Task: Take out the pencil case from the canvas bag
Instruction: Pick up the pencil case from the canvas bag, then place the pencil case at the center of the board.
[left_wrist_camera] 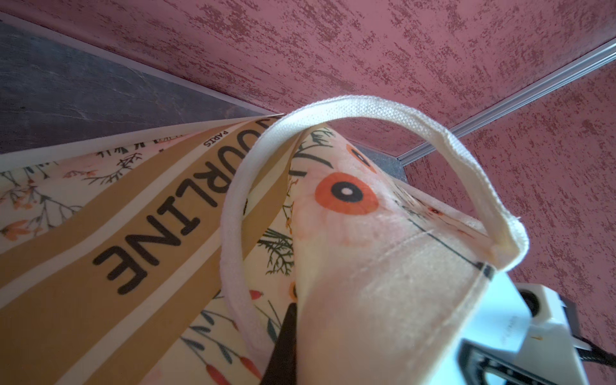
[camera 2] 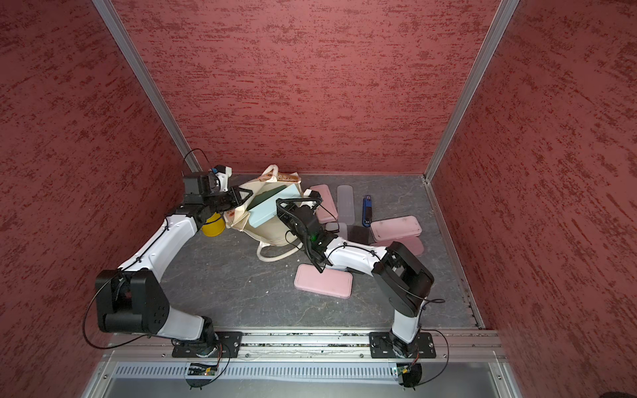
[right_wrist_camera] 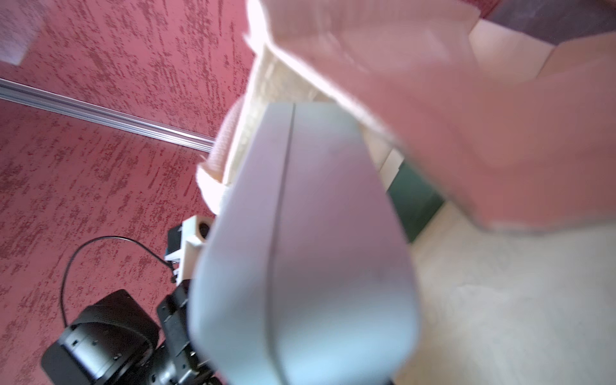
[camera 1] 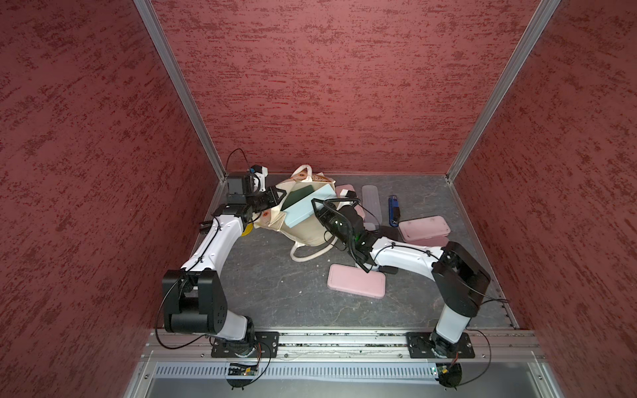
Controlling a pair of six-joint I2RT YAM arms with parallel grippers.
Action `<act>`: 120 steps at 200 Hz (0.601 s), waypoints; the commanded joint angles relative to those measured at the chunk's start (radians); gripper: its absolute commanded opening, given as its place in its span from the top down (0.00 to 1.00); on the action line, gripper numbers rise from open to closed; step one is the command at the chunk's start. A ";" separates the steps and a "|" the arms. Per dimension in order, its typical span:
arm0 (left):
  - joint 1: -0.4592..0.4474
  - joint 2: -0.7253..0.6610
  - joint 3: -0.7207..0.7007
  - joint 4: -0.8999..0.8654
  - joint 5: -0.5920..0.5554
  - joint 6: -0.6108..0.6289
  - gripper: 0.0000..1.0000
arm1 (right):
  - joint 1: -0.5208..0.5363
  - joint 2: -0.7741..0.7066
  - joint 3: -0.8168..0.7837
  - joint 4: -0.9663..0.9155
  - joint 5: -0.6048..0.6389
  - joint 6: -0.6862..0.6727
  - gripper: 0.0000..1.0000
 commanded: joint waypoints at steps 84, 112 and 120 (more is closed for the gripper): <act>0.021 -0.020 -0.015 0.039 0.028 -0.026 1.00 | 0.025 -0.257 -0.078 -0.086 0.034 -0.127 0.83; 0.013 -0.018 -0.018 0.047 0.027 -0.015 1.00 | 0.025 -0.349 -0.111 -0.131 0.059 -0.200 0.84; 0.010 -0.018 -0.018 0.046 0.027 -0.013 1.00 | 0.025 -0.375 -0.126 -0.142 0.068 -0.220 0.84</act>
